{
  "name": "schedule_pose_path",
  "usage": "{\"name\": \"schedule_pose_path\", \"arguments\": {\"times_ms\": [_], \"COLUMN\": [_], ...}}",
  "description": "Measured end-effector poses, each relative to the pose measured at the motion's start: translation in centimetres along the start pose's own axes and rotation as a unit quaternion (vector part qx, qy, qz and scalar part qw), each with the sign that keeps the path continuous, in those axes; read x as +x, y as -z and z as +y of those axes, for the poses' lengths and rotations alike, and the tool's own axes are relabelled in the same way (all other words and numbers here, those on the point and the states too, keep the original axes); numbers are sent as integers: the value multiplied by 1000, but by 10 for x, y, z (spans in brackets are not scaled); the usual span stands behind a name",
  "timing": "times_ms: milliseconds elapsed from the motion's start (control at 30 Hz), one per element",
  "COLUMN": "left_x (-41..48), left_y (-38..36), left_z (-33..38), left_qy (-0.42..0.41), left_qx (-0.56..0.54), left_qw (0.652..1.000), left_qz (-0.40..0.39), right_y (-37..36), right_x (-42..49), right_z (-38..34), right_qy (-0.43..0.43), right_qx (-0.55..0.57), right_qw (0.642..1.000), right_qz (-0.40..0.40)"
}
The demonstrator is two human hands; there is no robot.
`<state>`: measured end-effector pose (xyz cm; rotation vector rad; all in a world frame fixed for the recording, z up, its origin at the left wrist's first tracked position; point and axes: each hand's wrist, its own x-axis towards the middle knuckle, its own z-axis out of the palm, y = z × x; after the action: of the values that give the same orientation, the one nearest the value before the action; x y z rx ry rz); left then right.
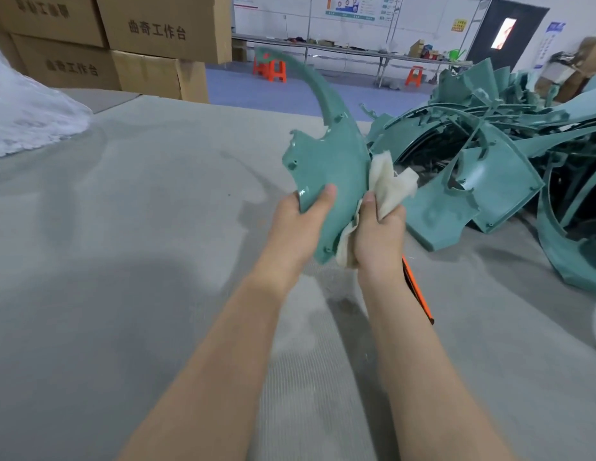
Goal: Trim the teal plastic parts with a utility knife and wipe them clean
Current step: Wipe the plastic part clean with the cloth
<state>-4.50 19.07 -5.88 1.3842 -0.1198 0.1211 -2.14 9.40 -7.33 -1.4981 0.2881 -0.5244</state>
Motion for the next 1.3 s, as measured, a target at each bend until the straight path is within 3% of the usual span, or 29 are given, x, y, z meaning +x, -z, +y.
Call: {"name": "schedule_pose_path", "arguments": {"times_ms": [67, 133, 233, 367, 467, 567, 733, 833, 900, 967, 1033, 1133, 1200, 1233, 1300], "left_x": [5, 7, 11, 12, 12, 12, 13, 12, 10, 10, 11, 12, 13, 13, 12], "left_y": [15, 30, 47, 48, 45, 50, 61, 68, 71, 67, 57, 46, 45, 46, 47], "left_z": [3, 10, 15, 14, 11, 7, 6, 7, 9, 9, 6, 6, 9, 10, 11], "left_qy": [9, 40, 52, 68, 68, 69, 103, 129, 139, 138, 138, 138, 143, 143, 145], "left_qx": [-10, -74, -166, -176, -151, -122, -78, -83, -100, -84, -59, -81, -106, -111, -99], "left_qw": [1000, 994, 984, 981, 984, 985, 979, 970, 964, 969, 975, 980, 980, 979, 978], "left_qz": [-19, -66, -39, -36, -58, -103, -159, -189, -202, -186, -161, -122, -91, -89, -109], "right_y": [9, 23, 38, 32, 14, 2, 9, 25, 35, 34, 23, -9, -22, -23, -13], "right_x": [10, 20, 27, 16, -2, -7, 2, 10, 11, 9, -2, -35, -50, -49, -34], "right_z": [4, 6, 5, -5, -10, -2, 3, 1, -5, -12, -18, -13, -6, -6, -8], "right_qy": [5, -45, -79, -48, 73, 191, 74, -87, -100, -44, 77, 248, 315, 315, 252], "right_qx": [-28, 17, 76, 103, -45, -192, -180, -68, -36, -51, -132, -268, -276, -242, -163], "right_qw": [999, 997, 989, 993, 994, 958, 979, 993, 994, 998, 988, 920, 883, 892, 946], "right_qz": [18, 58, 103, 16, -73, -94, -70, -33, -4, 2, -32, -142, -212, -216, -125]}}
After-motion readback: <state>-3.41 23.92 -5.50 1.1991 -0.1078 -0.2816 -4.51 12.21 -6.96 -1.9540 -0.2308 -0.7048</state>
